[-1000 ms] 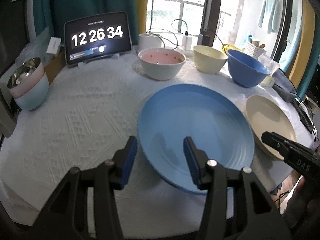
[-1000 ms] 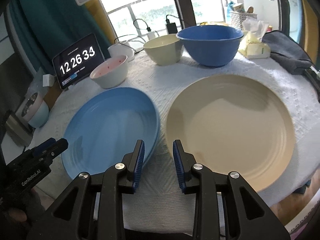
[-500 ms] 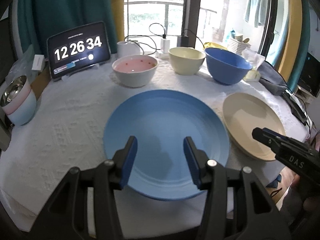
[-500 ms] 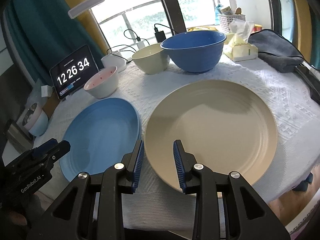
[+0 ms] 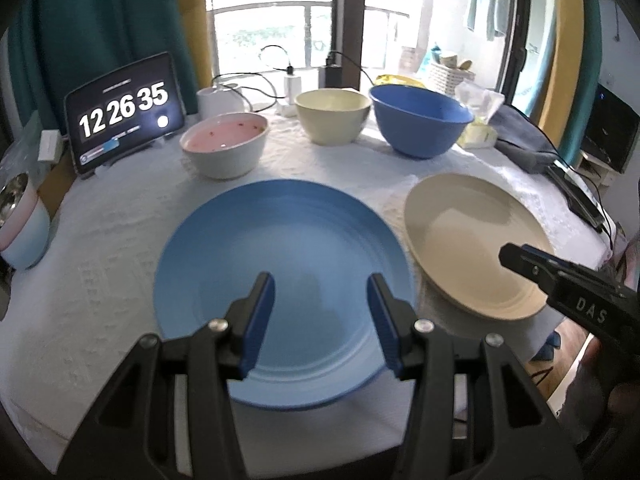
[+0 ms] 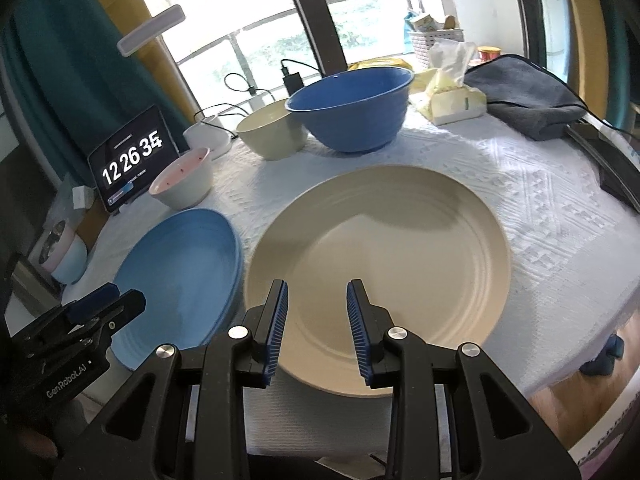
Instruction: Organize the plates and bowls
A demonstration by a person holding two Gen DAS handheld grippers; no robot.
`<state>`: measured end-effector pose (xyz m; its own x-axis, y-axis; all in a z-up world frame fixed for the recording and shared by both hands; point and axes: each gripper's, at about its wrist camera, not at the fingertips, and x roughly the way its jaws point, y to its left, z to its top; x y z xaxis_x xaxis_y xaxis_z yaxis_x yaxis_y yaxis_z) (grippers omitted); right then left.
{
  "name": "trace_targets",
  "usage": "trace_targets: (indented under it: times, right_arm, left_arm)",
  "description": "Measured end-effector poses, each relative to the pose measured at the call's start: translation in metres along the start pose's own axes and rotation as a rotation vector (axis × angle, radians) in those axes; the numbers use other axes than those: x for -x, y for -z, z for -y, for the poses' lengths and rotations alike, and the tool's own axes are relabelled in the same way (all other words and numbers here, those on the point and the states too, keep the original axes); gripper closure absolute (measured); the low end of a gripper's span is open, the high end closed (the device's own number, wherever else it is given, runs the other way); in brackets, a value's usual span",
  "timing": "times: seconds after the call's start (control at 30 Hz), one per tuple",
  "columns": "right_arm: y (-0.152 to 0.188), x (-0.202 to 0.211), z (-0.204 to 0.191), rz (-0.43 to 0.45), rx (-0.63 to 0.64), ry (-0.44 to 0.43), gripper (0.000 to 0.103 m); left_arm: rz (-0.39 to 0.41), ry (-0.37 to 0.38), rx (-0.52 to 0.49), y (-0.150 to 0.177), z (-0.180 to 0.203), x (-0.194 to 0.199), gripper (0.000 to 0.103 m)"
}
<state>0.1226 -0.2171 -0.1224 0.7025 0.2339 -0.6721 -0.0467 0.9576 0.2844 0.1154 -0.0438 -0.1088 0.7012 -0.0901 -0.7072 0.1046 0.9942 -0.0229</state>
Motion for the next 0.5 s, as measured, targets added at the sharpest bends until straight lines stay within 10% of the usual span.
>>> trace_targets:
  times: [0.5]
  right_arm:
    - [0.000,0.004,0.041,0.015,-0.066,0.045,0.070]
  left_arm:
    - [-0.017,0.051,-0.087,-0.002,0.040,-0.013,0.053]
